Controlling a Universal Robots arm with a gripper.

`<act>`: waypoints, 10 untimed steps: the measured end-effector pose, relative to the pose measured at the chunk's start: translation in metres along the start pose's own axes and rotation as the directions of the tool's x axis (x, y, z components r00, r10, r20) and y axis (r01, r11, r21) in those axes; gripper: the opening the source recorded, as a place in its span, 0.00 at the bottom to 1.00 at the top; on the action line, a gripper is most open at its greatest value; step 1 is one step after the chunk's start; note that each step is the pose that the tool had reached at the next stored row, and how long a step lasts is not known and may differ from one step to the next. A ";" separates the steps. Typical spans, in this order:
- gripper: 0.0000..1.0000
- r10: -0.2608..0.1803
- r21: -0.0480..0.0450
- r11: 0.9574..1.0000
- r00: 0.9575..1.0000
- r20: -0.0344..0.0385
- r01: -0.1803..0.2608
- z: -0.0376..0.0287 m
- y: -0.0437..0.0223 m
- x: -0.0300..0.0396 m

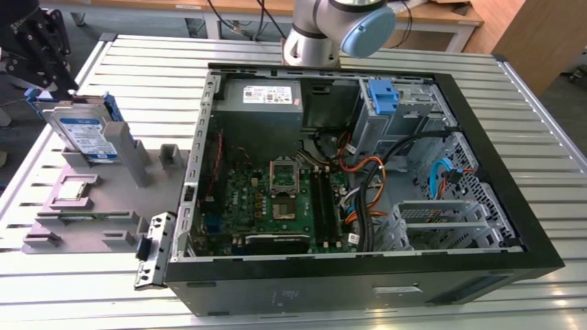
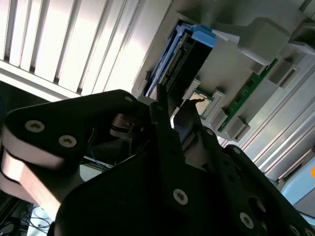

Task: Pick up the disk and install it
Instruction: 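Pick up the disk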

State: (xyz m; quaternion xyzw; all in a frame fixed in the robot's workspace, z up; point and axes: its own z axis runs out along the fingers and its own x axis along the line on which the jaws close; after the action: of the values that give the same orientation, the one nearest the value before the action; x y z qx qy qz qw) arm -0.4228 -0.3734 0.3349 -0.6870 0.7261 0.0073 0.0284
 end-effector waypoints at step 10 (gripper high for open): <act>0.65 0.000 0.000 1.000 1.000 0.000 0.000 0.0000 0.0000 0.0000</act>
State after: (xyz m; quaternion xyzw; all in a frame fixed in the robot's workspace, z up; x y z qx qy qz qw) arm -0.4228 -0.3734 0.3349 -0.6870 0.7261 0.0074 0.0284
